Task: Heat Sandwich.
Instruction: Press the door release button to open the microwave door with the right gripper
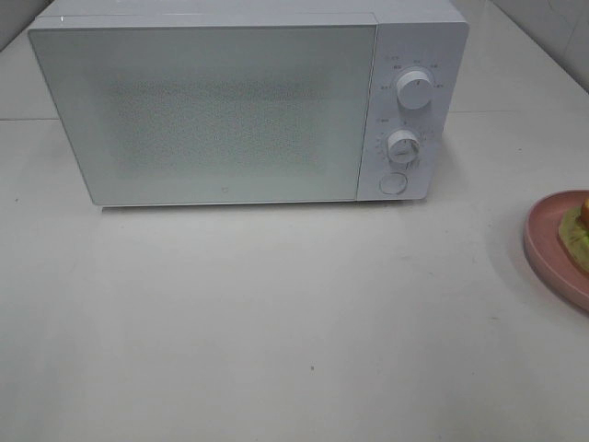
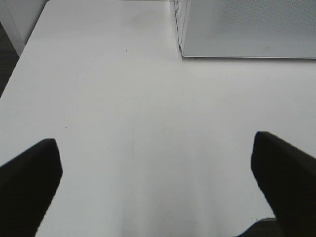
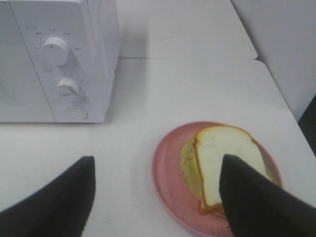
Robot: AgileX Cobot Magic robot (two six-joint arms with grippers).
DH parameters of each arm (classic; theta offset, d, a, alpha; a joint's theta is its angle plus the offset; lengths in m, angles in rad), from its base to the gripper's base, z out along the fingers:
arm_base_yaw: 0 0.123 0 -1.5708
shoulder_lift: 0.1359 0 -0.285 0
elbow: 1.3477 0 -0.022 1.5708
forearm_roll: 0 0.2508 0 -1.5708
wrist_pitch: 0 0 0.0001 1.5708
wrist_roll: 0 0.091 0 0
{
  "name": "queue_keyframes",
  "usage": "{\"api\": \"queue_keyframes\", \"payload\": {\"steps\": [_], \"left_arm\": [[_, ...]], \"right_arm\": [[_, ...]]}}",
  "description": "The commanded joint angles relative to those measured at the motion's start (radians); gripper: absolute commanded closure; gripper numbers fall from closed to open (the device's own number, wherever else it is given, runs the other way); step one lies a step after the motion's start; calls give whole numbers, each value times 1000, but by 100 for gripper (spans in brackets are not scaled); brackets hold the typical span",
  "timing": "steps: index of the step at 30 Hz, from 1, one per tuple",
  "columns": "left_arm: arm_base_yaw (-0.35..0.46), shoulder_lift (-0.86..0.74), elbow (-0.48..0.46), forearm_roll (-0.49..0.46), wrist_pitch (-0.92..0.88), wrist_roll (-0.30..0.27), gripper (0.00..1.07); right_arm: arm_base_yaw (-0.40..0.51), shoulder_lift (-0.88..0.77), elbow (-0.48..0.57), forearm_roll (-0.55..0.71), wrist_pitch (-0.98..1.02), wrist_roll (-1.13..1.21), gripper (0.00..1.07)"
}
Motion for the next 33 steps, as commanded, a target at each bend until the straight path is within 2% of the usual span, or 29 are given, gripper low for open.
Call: {"api": "queue_keyframes", "payload": {"steps": [1,17,25,33], "left_arm": [[1,-23,1,-6,-9,-10,7],[1,-23,1,-6,-9,-10,7],[1,-23,1,-6,-9,-10,7],[1,-23,1,-6,-9,-10,7]], "right_arm": [[-1,23,18,-4,-59,10,39],[-1,257,105,-4,-418,20,39],[-1,389,105,-4,-524,20,39],[-1,567,105,-4,-761,20,39]]}}
